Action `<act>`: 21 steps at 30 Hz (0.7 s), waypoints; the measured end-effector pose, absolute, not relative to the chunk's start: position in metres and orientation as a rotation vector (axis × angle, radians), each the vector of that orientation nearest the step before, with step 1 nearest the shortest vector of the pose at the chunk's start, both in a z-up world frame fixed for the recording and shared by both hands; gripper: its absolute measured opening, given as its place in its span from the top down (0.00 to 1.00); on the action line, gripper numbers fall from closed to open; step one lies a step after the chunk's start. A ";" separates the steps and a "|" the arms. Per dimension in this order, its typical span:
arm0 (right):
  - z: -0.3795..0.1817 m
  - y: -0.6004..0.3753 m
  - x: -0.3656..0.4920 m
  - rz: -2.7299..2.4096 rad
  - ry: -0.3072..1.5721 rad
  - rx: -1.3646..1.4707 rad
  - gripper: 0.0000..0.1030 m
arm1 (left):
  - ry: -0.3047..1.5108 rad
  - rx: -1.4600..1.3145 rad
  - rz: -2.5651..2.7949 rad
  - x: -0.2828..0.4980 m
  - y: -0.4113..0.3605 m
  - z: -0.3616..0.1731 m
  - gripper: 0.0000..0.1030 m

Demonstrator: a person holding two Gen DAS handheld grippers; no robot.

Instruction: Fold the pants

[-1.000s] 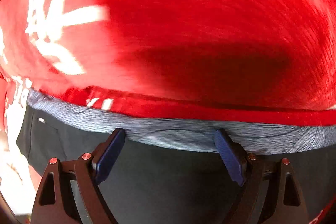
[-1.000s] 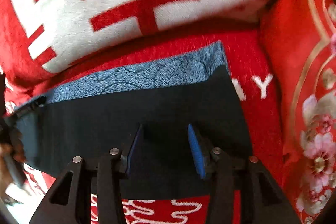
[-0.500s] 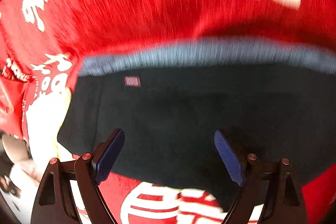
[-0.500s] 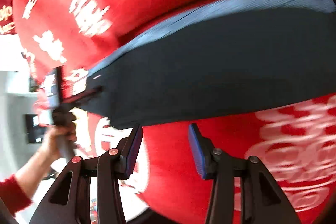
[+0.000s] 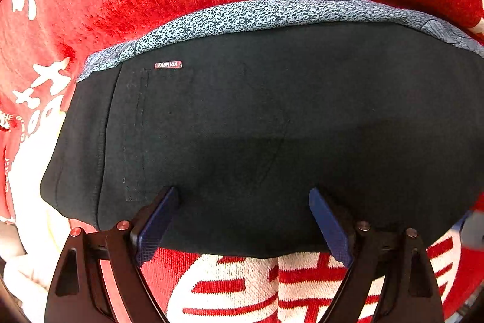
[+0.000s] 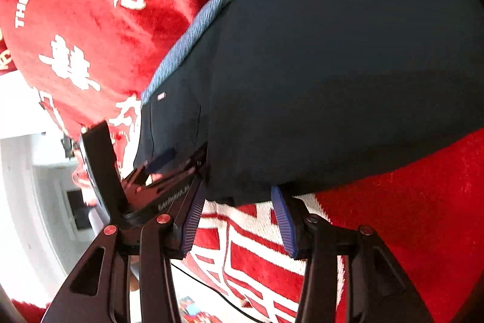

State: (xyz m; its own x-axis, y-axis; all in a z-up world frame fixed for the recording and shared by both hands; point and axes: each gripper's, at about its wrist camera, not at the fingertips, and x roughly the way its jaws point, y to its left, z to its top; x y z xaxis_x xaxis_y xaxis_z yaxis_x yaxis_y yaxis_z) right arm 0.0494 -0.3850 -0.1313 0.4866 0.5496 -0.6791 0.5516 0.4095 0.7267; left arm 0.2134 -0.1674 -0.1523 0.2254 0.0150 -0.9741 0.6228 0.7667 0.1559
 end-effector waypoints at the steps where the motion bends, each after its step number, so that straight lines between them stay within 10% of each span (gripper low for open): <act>1: -0.128 -0.391 0.053 -0.027 1.128 1.248 0.52 | 1.293 0.585 -0.467 0.218 -0.165 -0.153 0.14; 3: -0.126 -0.391 0.057 -0.038 1.126 1.253 0.54 | 1.298 0.568 -0.492 0.220 -0.171 -0.145 0.14; 5: -0.124 -0.393 0.063 -0.089 1.153 1.215 0.91 | 1.298 0.591 -0.502 0.216 -0.175 -0.147 0.14; 15: -0.115 -0.375 0.040 -0.144 1.203 1.053 0.90 | 1.234 0.649 -0.517 0.192 -0.162 -0.148 0.14; 21: -0.078 -0.376 0.030 -0.157 1.315 0.883 0.70 | 1.218 0.548 -0.470 0.229 -0.153 -0.111 0.14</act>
State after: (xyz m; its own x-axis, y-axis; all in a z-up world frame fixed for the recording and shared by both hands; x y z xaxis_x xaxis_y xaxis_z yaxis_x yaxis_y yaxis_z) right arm 0.0296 -0.3763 -0.0780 0.2928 0.3693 -0.8820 0.5671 0.6756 0.4712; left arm 0.2287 -0.1528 -0.1105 0.2813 -0.0463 -0.9585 0.6098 0.7799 0.1413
